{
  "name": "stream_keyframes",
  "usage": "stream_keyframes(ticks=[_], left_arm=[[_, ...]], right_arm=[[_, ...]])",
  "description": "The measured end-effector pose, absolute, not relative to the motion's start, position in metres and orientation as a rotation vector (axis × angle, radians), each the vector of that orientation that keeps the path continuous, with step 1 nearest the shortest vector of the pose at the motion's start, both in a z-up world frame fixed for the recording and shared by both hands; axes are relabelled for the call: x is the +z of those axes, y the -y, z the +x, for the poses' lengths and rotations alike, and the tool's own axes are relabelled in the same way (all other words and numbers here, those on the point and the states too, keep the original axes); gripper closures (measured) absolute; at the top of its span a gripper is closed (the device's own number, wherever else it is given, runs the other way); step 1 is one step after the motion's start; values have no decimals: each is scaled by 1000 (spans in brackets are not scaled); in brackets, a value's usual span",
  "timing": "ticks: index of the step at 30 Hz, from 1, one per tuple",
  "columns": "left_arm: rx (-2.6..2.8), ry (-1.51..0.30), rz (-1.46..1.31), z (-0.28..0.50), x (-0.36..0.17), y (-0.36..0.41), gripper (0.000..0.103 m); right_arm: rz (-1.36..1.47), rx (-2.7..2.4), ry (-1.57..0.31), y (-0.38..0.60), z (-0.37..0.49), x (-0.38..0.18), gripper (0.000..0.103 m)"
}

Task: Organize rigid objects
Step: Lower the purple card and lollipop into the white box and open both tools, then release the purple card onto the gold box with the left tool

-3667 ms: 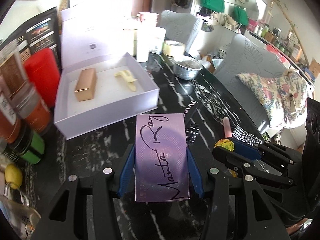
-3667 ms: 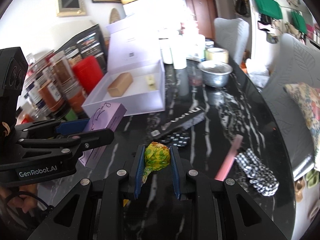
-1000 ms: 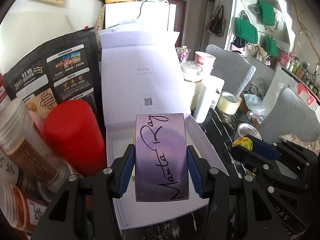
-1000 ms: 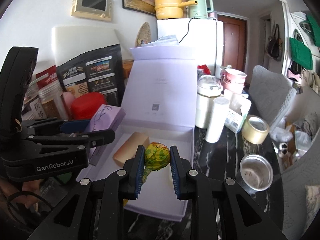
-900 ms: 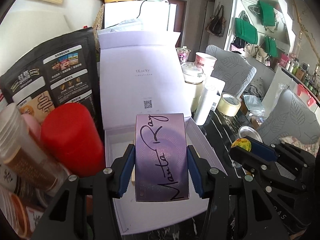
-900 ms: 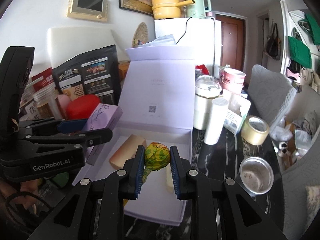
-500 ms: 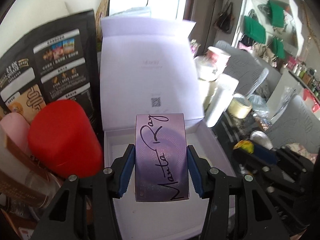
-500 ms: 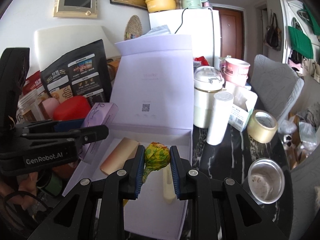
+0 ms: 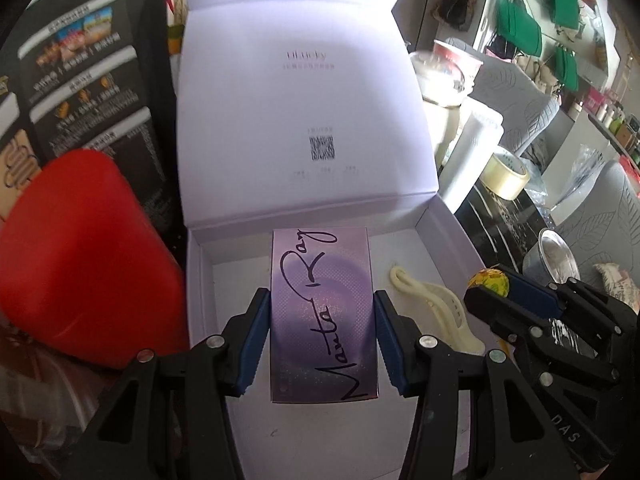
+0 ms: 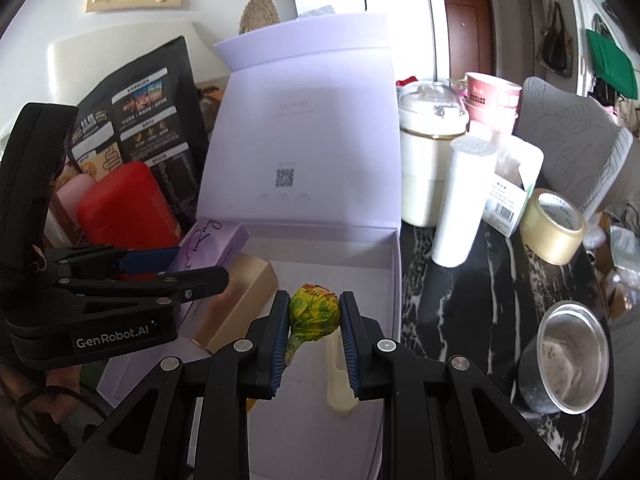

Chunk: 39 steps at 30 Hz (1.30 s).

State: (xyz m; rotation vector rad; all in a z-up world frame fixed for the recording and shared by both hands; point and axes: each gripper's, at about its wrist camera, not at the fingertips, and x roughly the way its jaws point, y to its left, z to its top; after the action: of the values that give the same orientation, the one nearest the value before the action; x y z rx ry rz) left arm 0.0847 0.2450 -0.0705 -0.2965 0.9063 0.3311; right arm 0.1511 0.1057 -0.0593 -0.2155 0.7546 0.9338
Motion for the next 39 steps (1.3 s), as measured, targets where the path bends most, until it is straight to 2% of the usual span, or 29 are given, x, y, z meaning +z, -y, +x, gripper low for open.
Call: stream_keyframes(ticks=[8,23,27,39], left_arm=[[331,-974,-311,96,-95,-249,52],[363,-986,-274,104,-95,-245,52],[387,-1009,-277,108,-99,-247,52],[385,-1030,-296,113,-101,-250,52]], right_arm=[[-250,923,-812,-116,157,-83,78],[-284,898,-815,-123,157,-91,77],[-278,893,-814,-122,157,-90,66],[-260,881,-806,-116,157,-83,66]])
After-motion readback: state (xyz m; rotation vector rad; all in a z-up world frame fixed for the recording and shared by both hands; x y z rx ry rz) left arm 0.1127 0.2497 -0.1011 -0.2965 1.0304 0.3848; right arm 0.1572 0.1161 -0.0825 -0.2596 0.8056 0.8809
